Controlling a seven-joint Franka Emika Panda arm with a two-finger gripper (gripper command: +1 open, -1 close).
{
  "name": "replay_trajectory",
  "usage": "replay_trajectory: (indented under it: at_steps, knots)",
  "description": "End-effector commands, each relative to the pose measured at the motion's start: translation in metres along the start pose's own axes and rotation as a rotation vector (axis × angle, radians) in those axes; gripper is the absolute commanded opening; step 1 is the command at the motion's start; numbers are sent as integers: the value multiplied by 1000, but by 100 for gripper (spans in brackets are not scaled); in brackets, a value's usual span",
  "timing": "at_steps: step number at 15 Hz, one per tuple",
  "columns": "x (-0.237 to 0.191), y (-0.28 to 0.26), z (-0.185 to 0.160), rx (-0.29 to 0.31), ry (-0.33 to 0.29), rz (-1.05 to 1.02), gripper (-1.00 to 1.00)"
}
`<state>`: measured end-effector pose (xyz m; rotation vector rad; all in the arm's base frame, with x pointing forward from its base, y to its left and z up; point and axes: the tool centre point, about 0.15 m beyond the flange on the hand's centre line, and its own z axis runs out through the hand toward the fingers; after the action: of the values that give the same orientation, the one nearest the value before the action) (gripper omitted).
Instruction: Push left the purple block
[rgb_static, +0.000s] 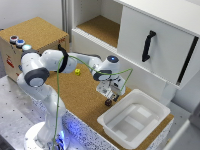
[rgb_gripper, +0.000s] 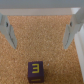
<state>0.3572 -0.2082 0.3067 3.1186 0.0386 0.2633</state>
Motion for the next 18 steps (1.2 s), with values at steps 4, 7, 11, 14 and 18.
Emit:
replay_trajectory:
  at_steps: [4, 7, 11, 14, 18]
  knots:
    - [-6, 7, -16, -7, -64, -20, -100]
    - [-10, 8, -9, -1, -82, -14, -100]
    - [-14, 11, 19, -3, -128, -24, -100]
    - [-16, 12, 46, 0, -162, -57, -100]
    - [-15, 18, 69, -8, -151, -48, -100]
